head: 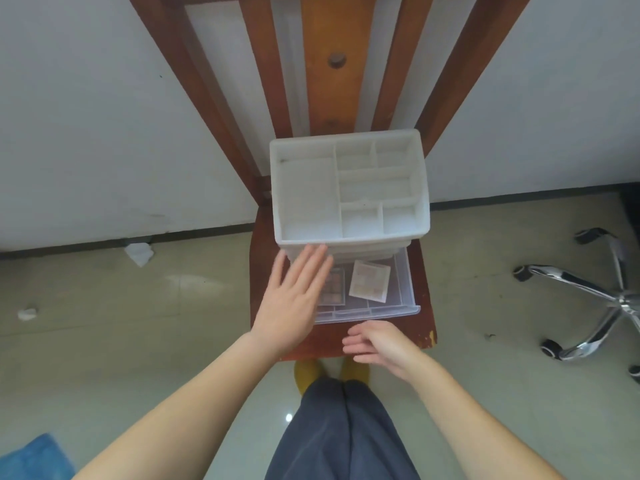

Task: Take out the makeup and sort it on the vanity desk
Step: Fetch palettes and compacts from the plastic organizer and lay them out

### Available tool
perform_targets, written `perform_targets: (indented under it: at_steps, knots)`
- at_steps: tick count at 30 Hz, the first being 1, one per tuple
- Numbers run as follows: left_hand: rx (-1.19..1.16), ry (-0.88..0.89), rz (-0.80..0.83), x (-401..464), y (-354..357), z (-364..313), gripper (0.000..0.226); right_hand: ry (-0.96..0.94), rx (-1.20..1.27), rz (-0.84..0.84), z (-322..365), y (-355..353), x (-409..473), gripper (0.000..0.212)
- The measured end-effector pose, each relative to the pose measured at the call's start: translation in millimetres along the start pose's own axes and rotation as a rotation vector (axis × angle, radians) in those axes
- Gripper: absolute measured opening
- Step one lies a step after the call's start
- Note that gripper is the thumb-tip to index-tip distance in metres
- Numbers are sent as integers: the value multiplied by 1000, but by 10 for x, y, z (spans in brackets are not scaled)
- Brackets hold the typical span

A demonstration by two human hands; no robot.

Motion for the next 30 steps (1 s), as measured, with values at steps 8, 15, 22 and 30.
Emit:
perform_targets:
  at_steps: [8, 15, 22, 30]
  knots:
    - [47, -191, 513, 259, 922, -53, 73, -594, -1403, -96, 1017, -195, 315, 42]
    - [151, -132, 425, 437, 998, -94, 76, -612, -1738, -106, 969, -178, 574, 53]
    - [-390, -210, 610, 48, 445, -140, 92, -683, -1164, 95, 978, -314, -141, 70]
    - [-490, -372, 1241, -651, 800, -327, 107, -147, -985, 382, 99, -418, -212, 91]
Point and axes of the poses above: each hand's wrist, its own x-axis towards the middle knuckle, its own y-axis out of the palm, z = x × y, the point moved 7 cm from there along x, towards the middle knuckle, and after that the axes turned 12 degrees about -y, right-handed, at the moved point
